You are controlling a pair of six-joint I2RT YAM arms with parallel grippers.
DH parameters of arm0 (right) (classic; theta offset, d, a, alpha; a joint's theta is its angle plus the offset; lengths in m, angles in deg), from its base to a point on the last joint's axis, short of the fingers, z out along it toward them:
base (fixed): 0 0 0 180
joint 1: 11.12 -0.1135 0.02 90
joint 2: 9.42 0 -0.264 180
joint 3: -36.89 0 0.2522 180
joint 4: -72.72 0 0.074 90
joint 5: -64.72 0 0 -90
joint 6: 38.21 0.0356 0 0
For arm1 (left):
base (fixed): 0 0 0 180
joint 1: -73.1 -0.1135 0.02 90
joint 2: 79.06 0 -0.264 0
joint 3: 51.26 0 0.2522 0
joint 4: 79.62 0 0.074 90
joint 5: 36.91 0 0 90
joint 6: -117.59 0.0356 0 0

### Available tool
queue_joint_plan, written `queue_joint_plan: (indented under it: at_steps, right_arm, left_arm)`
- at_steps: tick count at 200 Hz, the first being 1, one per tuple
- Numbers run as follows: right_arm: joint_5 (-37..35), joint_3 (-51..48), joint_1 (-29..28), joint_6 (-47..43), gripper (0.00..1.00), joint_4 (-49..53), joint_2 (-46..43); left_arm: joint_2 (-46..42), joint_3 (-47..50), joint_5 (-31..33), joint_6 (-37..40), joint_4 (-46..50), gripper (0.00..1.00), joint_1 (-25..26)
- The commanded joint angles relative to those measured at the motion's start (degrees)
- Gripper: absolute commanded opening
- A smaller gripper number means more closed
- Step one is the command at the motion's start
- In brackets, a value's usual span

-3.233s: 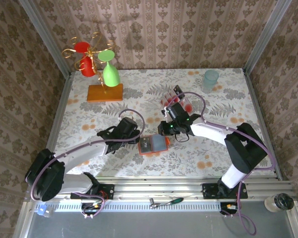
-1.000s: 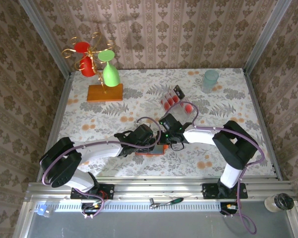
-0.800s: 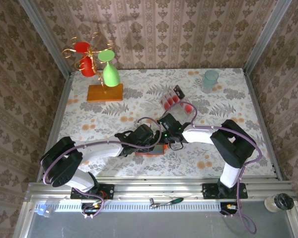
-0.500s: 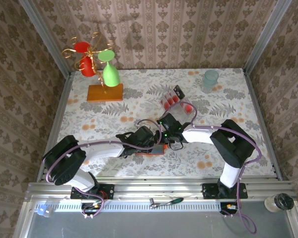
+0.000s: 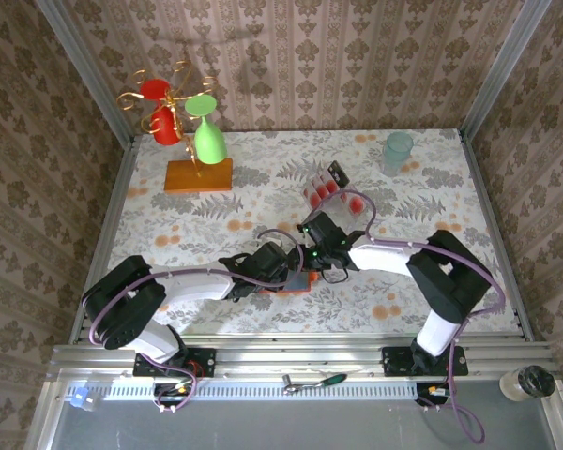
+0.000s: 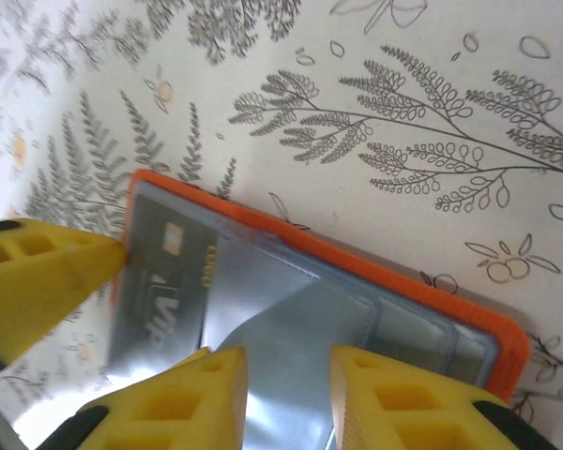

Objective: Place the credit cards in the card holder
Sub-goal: Flip over the card slot in the card holder.

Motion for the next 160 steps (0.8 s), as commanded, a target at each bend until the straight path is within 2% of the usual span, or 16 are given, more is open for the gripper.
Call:
queue_joint_plan:
  at_steps: [1,37,66,88,160]
  right_arm:
    - [-1.0,-2.2,0.2,1.2,0.35,0.7,-2.3]
    - [0.1,-3.0,0.2,2.3,0.37,-1.3,-0.2]
    - [1.1,-2.6,0.2,2.7,0.47,-2.3,2.0]
    - [2.0,-2.4,0.2,2.8,0.48,-2.8,2.9]
    - [6.7,0.4,0.8,0.5,0.28,-1.5,2.9]
  left_arm:
    - [1.2,1.6,0.6,-1.4,0.7,0.63,0.3]
    - [1.1,1.7,0.7,-1.5,0.7,0.63,0.4]
    - [1.1,1.7,0.8,-1.5,0.8,0.63,0.4]
    - [1.0,1.6,0.8,-1.5,0.8,0.63,0.4]
    - [0.4,1.4,1.0,-1.3,1.1,0.63,0.4]
